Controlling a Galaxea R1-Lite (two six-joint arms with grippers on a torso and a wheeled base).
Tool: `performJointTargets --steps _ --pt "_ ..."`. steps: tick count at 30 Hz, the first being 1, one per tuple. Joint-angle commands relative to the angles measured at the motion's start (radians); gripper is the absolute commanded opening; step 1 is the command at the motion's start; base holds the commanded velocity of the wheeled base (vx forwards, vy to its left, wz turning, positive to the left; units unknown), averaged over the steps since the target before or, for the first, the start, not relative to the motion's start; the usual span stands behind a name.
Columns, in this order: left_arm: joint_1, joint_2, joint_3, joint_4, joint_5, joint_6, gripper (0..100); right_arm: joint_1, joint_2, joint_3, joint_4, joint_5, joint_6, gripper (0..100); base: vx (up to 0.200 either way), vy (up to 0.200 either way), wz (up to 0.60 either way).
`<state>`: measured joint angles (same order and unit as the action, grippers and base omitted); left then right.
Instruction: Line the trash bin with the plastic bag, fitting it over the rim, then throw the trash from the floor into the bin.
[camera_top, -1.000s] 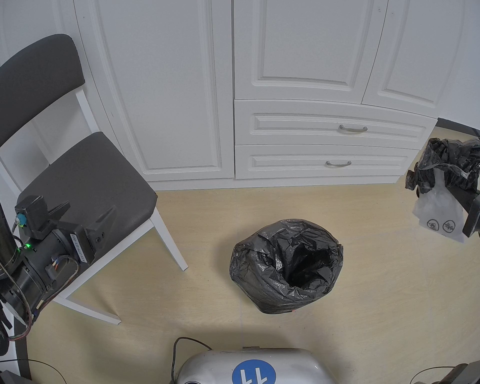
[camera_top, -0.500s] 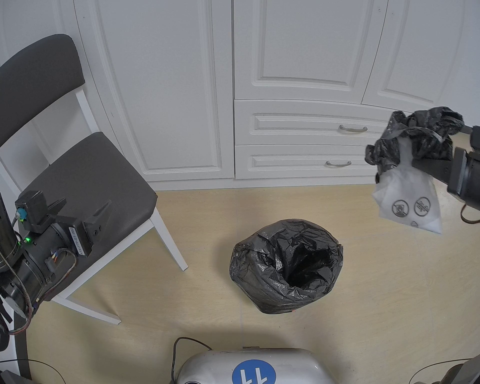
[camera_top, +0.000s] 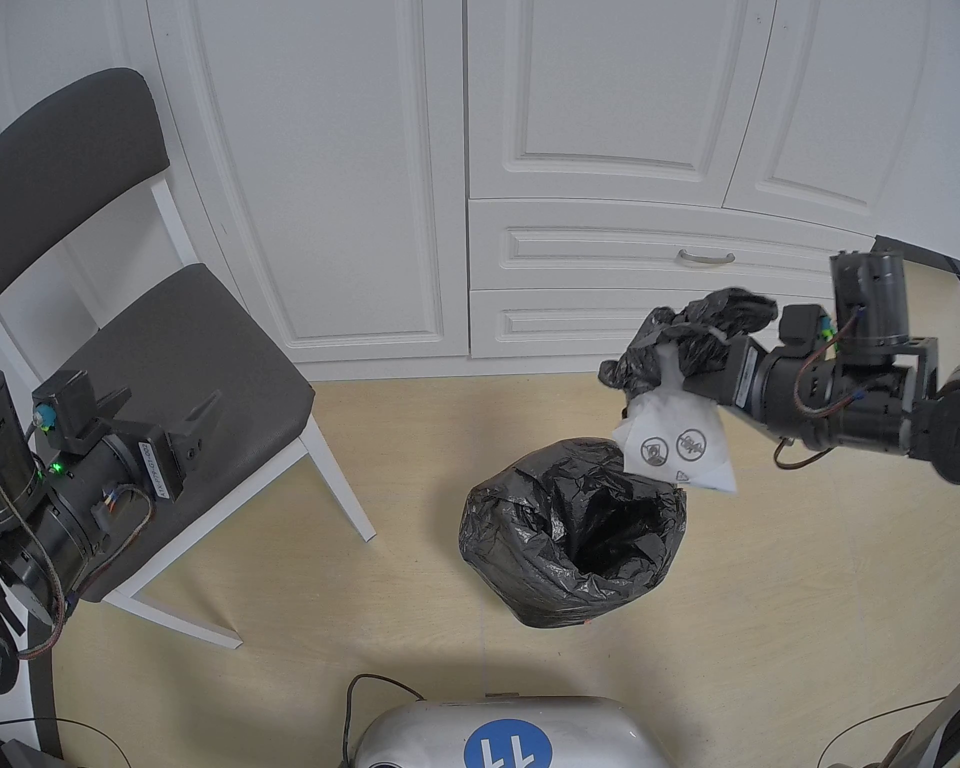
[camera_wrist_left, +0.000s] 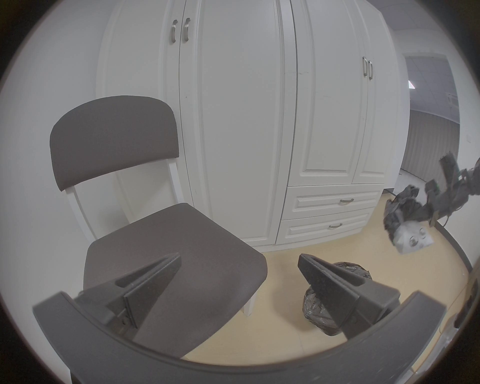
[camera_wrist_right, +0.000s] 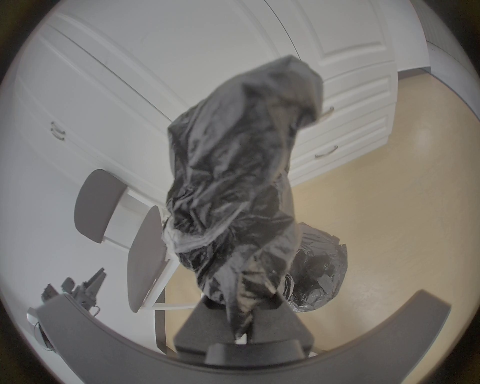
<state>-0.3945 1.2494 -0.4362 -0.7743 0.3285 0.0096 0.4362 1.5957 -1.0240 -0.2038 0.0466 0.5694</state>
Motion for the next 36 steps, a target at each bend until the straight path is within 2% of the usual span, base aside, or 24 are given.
performJointTargets --steps 1,8,16,21,26,27,28,32,36 --pt "0.0 -0.031 -0.006 -0.008 0.003 0.026 100 -0.004 0.158 0.065 -0.058 0.002 0.009 0 0.0 0.0 0.0" --pt "-0.001 -0.053 -0.007 -0.011 -0.002 0.064 100 -0.014 0.319 0.104 -0.19 -0.001 -0.006 0 0.0 0.0 0.0" --pt "-0.003 -0.05 -0.016 -0.014 -0.002 0.067 100 -0.017 0.5 0.048 -0.23 -0.002 0.006 0 0.0 0.0 0.0" --pt "-0.001 -0.068 -0.019 -0.014 -0.002 0.067 100 -0.02 0.589 0.062 -0.37 -0.004 0.014 0 0.0 0.0 0.0" --pt "-0.003 -0.064 -0.018 -0.014 -0.002 0.07 100 -0.04 0.722 0.073 -0.637 -0.008 0.08 0 0.0 0.0 0.0" --pt "-0.003 -0.064 -0.018 -0.014 -0.002 0.07 100 -0.04 0.722 0.073 -0.637 -0.008 0.08 0 0.0 0.0 0.0" --pt "-0.003 -0.067 -0.016 -0.014 -0.003 0.072 100 -0.048 0.76 0.091 -0.721 -0.008 0.083 0 0.0 0.0 0.0" --pt "-0.003 -0.067 -0.018 -0.014 -0.003 0.07 100 -0.068 0.8 0.094 -0.799 -0.007 0.081 0 0.0 0.0 0.0" --pt "-0.003 -0.056 -0.018 -0.014 -0.002 0.07 100 -0.076 0.803 0.096 -0.807 -0.007 0.081 0 0.0 0.0 0.0"
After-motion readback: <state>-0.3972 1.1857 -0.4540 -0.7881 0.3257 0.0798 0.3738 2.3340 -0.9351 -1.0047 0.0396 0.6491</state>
